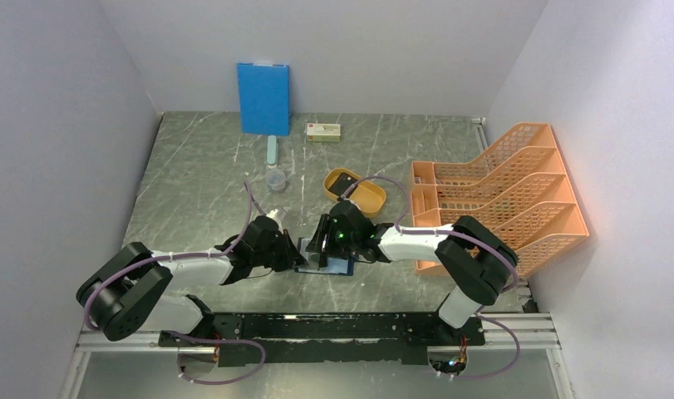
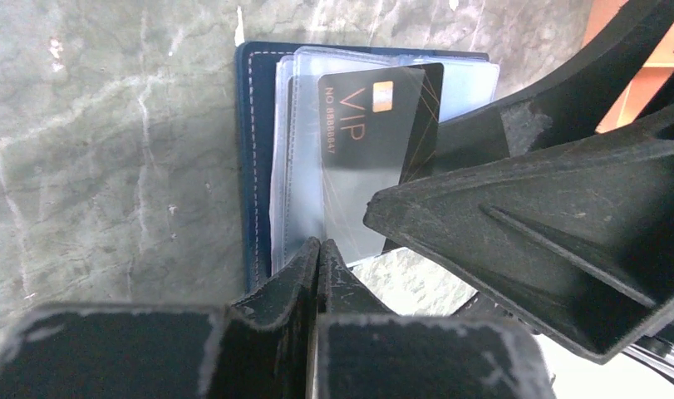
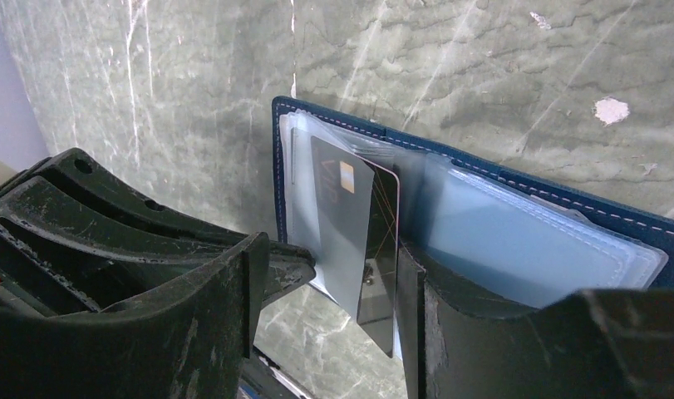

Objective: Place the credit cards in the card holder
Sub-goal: Insert the credit card into the card holder.

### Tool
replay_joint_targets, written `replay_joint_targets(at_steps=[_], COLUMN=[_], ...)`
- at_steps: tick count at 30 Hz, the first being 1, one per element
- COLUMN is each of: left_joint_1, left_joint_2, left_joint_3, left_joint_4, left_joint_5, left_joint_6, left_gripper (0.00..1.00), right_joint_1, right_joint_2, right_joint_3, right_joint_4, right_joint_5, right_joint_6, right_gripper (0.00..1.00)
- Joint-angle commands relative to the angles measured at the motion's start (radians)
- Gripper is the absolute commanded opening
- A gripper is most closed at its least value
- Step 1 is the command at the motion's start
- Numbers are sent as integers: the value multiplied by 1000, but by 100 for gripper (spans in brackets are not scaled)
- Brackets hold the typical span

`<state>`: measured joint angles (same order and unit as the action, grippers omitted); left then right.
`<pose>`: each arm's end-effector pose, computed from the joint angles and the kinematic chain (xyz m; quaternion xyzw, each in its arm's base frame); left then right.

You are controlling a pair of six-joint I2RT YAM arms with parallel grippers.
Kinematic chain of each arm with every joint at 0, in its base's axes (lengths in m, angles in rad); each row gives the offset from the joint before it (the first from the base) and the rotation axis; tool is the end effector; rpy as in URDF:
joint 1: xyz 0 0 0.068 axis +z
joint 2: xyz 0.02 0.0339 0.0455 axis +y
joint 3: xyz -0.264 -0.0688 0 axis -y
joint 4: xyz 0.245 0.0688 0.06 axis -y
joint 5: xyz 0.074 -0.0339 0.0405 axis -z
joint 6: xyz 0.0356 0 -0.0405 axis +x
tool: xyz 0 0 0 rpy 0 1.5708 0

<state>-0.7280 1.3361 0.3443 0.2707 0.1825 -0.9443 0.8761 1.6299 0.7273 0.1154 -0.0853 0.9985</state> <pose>0.1635 -0.1544 0.1261 -0.0606 0.9061 -0.3602 0.2135 0.1972 0.2414 0.1444 0.0402 0.9227 0.3308 0.1941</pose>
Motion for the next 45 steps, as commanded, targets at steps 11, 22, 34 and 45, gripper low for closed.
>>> replay_joint_targets(at_steps=[11,22,34,45], left_joint_1=[-2,-1,-2,-1], left_joint_2=[48,72,20,-48], left_joint_3=[2,15,83,185], left_joint_4=[-161,-158,-204,-302], left_joint_5=[-181,-174,-122,-77], left_joint_6=[-8,-4,24,63], left_gripper=[5,5,5,16], right_joint_1=[-3,-5,-10,-33], right_joint_2=[-37,-71,-129,-79], right_joint_3=[30,52,4,32], right_joint_4=[-108,-194,-201,-223], right_joint_5=[50,85,114,118], right_joint_6=[-39,-72,-80,-111], right_gripper=[61,61,42,17])
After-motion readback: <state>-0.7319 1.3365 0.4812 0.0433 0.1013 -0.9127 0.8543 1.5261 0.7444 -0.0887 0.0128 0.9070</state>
